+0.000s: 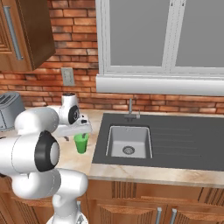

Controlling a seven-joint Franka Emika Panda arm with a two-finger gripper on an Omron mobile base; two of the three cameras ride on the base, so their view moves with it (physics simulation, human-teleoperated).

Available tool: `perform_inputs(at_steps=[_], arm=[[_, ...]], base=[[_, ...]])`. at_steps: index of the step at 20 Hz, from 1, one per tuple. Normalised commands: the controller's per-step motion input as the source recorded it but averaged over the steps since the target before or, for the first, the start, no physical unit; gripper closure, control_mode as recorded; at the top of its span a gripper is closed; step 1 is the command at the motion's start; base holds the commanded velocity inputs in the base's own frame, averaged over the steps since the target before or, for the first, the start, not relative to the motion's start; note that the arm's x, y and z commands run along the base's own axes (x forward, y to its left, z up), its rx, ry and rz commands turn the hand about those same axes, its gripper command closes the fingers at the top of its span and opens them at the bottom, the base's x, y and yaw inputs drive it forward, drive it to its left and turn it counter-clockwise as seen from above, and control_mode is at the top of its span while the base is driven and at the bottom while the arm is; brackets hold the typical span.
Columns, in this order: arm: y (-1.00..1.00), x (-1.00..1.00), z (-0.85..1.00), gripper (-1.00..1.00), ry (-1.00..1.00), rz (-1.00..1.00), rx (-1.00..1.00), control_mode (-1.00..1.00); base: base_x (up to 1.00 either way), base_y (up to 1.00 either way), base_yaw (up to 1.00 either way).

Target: Pick the cup and bowl from the counter and place them on the counter next to the sink.

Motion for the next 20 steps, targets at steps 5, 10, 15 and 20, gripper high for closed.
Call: perform_inputs(at_steps=[5,10,15,20], arm=[[0.04,0.0,0.22,-1.0,0.0,0.0,0.0,-1.0],[0.0,-0.07,0.41,-1.0,0.0,0.0,0.0,-1.0],[0.0,-0.32,0.42,-1.0,0.0,0.0,0.0,-1.0],[0.0,-0.55,0.41,-1.0,-0.03,0.0,0.0,-1.0]], base=[[0.0,0.0,0.0],[0.0,0.0,0.0],[0.0,0.0,0.0],[0.0,0.0,0.0]])
